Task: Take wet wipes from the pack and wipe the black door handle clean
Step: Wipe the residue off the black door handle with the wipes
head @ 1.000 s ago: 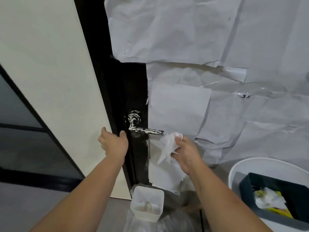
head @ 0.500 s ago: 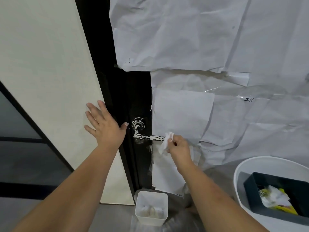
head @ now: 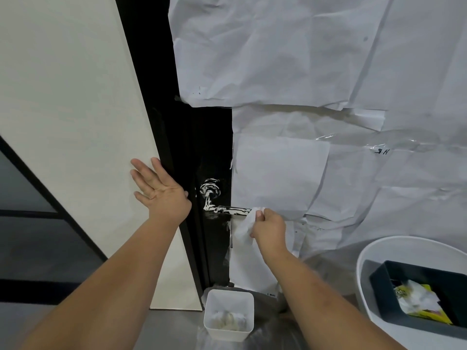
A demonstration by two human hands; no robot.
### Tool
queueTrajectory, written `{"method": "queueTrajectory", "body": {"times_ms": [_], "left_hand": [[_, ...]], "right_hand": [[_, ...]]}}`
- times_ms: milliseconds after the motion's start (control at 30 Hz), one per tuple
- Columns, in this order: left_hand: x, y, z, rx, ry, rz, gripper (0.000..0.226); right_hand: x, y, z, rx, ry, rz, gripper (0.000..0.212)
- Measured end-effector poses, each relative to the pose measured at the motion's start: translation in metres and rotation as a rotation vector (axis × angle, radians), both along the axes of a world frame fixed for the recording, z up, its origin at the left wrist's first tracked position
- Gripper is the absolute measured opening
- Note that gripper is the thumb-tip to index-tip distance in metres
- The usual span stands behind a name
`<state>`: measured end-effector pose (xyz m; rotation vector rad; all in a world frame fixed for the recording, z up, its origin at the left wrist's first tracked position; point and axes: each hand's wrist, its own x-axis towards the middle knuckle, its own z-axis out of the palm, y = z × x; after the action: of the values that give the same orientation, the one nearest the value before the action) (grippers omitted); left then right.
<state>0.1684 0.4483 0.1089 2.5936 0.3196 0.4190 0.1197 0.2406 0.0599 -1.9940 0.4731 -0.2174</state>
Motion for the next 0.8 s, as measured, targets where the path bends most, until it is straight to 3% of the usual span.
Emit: {"method": "queueTrajectory", "body": {"times_ms": [167, 300, 433, 533, 633, 733, 800], "left_hand": [[-0.001, 0.0, 0.002, 0.0, 0.008, -0.006, 0.116], [-0.001, 0.002, 0.001, 0.002, 0.016, -0.017, 0.117], [0.0, 0.002, 0.0, 0.001, 0.017, -0.03, 0.117], [0.0, 0.003, -0.001, -0.001, 0.016, -0.033, 0.117], [0.0, 0.003, -0.001, -0.007, 0.015, -0.034, 0.117], [0.0, 0.003, -0.001, -0.003, 0.004, -0.042, 0.117], [-0.001, 0.003, -0.001, -0.011, -0.008, -0.05, 0.116]], "right_hand": [[-0.001, -0.008, 0.018, 0.209, 0.175, -0.011, 0.025], [-0.007, -0.018, 0.018, 0.161, 0.303, 0.032, 0.028], [-0.014, -0.018, 0.008, 0.024, -0.078, -0.045, 0.032], [-0.011, -0.015, 0.016, -0.21, -0.235, 0.093, 0.017], [-0.009, -0.011, 0.008, -0.51, -0.275, 0.196, 0.008], [-0.009, -0.006, 0.002, -0.659, -0.279, 0.206, 0.03], [-0.009, -0.001, 0.006, -0.74, -0.276, 0.234, 0.032]]}}
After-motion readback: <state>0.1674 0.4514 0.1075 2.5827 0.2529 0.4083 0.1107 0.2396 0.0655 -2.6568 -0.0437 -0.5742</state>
